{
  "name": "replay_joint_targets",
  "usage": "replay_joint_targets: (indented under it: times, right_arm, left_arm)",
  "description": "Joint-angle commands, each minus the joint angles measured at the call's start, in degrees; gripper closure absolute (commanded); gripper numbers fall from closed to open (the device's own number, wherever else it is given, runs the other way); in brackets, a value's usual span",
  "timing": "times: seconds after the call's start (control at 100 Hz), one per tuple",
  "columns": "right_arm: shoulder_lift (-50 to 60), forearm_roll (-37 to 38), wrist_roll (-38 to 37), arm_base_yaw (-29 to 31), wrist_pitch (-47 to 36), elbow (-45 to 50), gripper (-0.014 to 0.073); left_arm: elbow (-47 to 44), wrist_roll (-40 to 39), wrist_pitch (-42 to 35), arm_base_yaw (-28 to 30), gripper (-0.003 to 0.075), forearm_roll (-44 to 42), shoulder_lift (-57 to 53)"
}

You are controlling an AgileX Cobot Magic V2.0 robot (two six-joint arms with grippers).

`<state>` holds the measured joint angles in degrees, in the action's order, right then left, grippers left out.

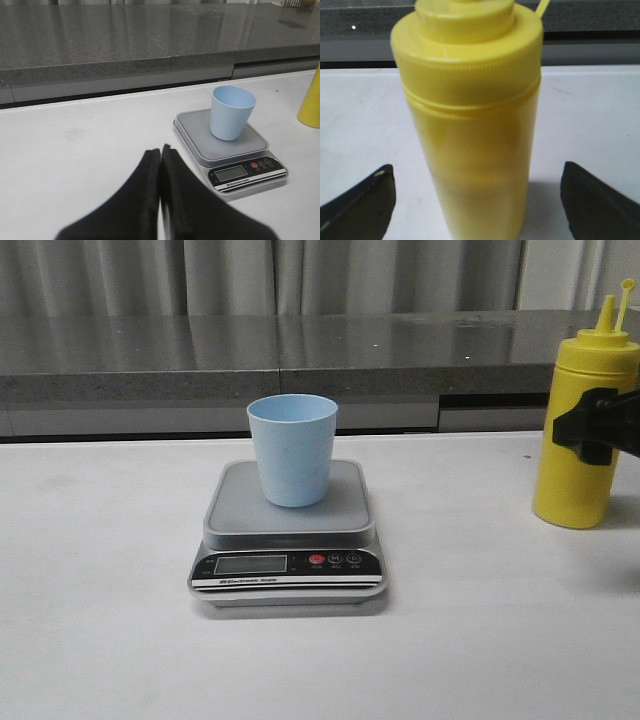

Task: Pour seasoning into cup on scale with both arms
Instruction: 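Close the right gripper around the yellow bottle's body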

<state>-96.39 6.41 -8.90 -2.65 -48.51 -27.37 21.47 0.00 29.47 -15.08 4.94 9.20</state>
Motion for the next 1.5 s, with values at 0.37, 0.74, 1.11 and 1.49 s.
replay_joint_targets:
  times: [0.37, 0.74, 1.11, 1.49]
  right_arm:
    - [-5.6, 0.3, -0.5, -0.2, -4.5, -8.3, -0.0051]
    - [-7.0, 0.3, -0.5, -0.2, -4.9, -9.3, -0.0007]
    - [-7.0, 0.3, -0.5, -0.2, -5.0, -9.3, 0.0340]
    - [-7.0, 1.3, -0.5, -0.2, -7.9, -9.3, 0.0559]
  left_arm:
    - [1.6, -0.4, -4.6, 0.1, 0.0741, 0.6, 0.6]
    - [1.6, -0.4, -4.8, 0.1, 0.0741, 0.6, 0.6]
    - [1.6, -0.4, -4.8, 0.1, 0.0741, 0.6, 0.6]
    - [1.6, -0.4, -4.9, 0.1, 0.0741, 0.6, 0.6]
